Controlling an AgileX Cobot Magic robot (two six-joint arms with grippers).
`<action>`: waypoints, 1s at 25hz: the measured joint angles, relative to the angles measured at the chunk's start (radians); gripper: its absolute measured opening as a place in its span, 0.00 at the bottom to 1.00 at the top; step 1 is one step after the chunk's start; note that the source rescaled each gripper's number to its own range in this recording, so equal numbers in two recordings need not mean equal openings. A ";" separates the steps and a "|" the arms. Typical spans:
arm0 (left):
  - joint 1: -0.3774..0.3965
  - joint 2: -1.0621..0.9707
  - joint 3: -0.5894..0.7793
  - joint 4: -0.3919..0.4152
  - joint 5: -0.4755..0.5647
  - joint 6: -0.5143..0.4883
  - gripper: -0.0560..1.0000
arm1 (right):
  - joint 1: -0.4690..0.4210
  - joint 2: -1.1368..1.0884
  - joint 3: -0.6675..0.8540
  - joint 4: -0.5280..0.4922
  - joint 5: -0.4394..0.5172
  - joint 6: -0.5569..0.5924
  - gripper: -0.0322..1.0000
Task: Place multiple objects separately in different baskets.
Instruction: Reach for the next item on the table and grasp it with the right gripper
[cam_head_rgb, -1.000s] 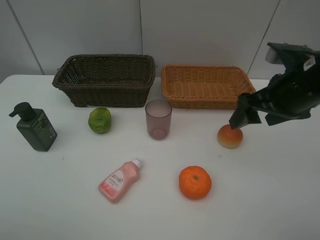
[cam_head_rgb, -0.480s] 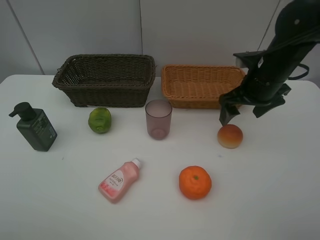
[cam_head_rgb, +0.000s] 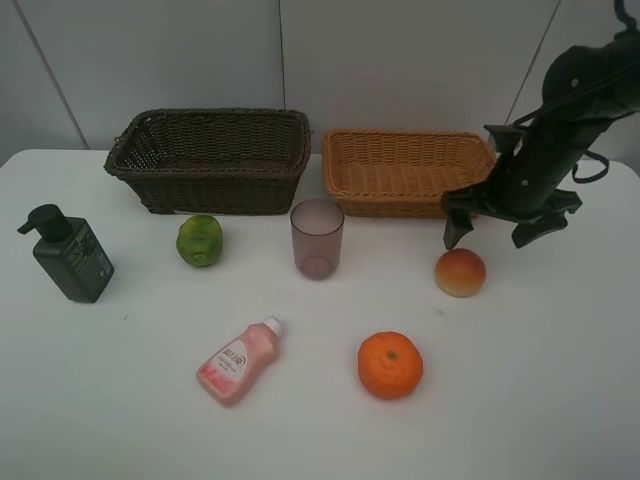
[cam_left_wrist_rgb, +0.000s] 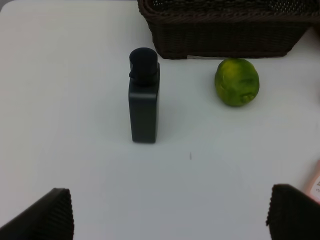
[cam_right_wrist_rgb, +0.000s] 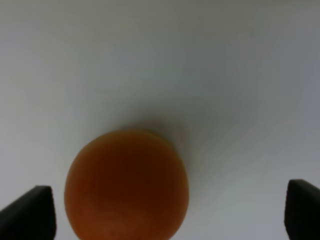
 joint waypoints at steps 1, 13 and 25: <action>0.000 0.000 0.000 0.000 0.000 0.000 1.00 | 0.001 0.005 0.000 0.000 -0.004 0.018 0.97; 0.000 0.000 0.000 0.000 0.000 0.000 1.00 | 0.044 0.057 0.000 -0.003 -0.042 0.156 1.00; 0.000 0.000 0.000 0.000 0.000 0.000 1.00 | 0.044 0.123 0.000 0.004 -0.045 0.167 1.00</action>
